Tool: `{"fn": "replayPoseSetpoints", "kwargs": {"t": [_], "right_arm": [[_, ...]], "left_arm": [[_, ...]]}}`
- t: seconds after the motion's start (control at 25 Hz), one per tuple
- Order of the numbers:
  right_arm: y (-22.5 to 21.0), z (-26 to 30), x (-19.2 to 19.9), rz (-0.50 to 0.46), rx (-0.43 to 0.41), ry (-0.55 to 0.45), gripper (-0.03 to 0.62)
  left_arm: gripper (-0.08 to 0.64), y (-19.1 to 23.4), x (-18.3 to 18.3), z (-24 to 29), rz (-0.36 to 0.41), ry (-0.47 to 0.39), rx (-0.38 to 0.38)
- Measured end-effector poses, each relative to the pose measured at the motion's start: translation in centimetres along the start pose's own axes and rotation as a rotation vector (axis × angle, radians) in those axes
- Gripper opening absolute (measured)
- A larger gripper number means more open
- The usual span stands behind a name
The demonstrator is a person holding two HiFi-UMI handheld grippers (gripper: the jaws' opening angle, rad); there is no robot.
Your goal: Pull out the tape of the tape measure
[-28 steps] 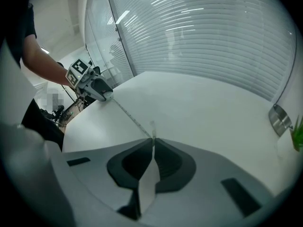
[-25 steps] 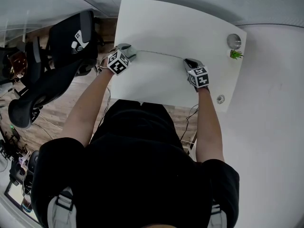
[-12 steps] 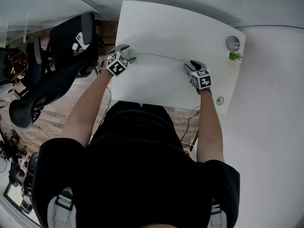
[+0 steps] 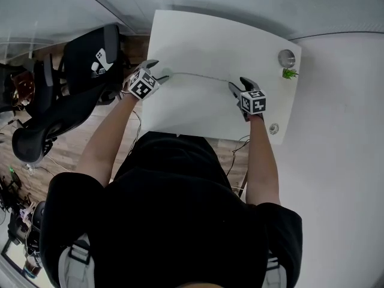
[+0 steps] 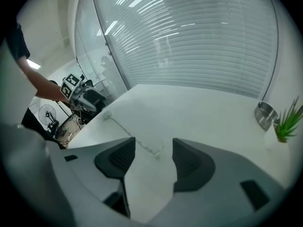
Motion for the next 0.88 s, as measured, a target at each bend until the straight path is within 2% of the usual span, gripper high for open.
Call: {"fn": "replayPoseSetpoints", "kwargs": {"t": [0.16,0.64,0.88], "right_arm": [[1.6,-1.0,-2.2,0.025,-0.016,-0.094,0.256],[10.1,-4.6,-8.4,0.014,-0.111,-0.362,0.270],[12.8,-6.9,-11.3,-0.011,-0.134,-0.469,0.270]], "left_arm": [[0.327,-0.3,-1.4,-1.4,-0.016,-0.086,0.006],[0.321,-2.6,-8.3,-9.4,-0.006,-0.413,-0.028],[0.268,-3.6,-11.2,-13.9,-0.021,-0.623,-0.025]]}}
Point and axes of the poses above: the fingertips, and each gripper's own axes: z forward along the fingers, y to its left, x out of its underside, the point moved 7 cm from there along -z, backward along the fingers, and after that the axes turned 5 degrees about -y, right-handed, at the moved point
